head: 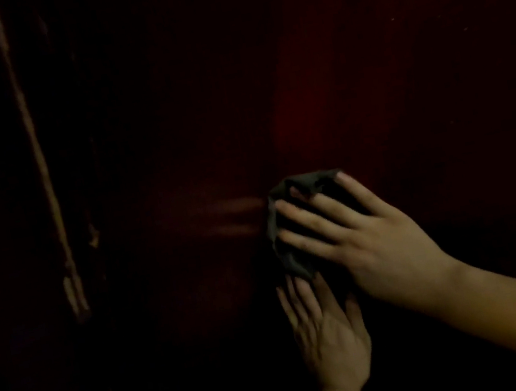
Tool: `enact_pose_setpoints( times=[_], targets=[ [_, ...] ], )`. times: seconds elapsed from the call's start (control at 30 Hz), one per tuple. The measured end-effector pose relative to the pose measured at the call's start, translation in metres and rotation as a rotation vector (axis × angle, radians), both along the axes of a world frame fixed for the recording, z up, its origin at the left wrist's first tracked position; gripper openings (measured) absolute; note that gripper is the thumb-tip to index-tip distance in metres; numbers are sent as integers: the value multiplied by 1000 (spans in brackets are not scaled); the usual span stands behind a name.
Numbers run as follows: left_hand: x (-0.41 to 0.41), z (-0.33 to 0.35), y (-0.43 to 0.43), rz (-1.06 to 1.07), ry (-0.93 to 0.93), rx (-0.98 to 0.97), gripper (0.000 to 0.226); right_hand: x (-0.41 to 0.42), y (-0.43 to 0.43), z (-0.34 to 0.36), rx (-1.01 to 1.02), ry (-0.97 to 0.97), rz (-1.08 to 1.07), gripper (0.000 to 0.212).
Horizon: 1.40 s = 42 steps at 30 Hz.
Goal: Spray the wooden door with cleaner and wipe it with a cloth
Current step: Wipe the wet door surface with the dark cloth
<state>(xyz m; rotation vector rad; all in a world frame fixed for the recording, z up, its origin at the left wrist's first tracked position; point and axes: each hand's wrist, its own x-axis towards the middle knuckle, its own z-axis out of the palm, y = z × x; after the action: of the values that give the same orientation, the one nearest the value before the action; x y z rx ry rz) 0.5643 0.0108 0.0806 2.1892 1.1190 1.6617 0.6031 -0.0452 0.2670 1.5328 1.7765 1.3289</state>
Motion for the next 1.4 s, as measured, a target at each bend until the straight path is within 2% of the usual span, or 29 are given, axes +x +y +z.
enact_pose_setpoints(
  times=[0.07, 0.1, 0.27, 0.37, 0.53, 0.73, 0.9, 1.0, 1.07, 1.2, 1.3, 1.4],
  targets=[
    [0, 1, -1, -14, -19, -11, 63, 3, -5, 10, -14, -1, 4, 68],
    [-1, 4, -2, -31, -45, -9, 65, 4, -8, 20, 42, 23, -6, 66],
    [-7, 34, -16, -104, -112, 15, 83, 19, -46, 99, 516, 194, -100, 62],
    [-7, 64, -16, -192, -171, 116, 79, 30, -76, 107, 636, 265, -171, 64],
    [4, 117, -27, -267, -227, 291, 61, 70, -144, 30, 622, 289, -234, 67],
    [30, 105, -52, -309, -118, 436, 55, 142, -250, -59, 518, 272, -357, 63],
    [45, 100, -60, -231, -134, 457, 53, 184, -353, -93, 637, 532, -685, 71],
    [46, 99, -58, -212, -137, 473, 54, 200, -399, -99, 573, 607, -783, 82],
    [45, 99, -58, -218, -145, 474, 53, 204, -405, -96, 556, 583, -766, 80],
    [45, 104, -65, -313, -125, 547, 47, 193, -357, -100, 716, 590, -628, 69],
    [54, 109, -82, -374, -84, 568, 46, 169, -301, -98, 571, 515, -404, 60],
    [66, 111, -101, -420, -77, 605, 44, 145, -260, -99, 411, 402, -260, 65]
  ],
)
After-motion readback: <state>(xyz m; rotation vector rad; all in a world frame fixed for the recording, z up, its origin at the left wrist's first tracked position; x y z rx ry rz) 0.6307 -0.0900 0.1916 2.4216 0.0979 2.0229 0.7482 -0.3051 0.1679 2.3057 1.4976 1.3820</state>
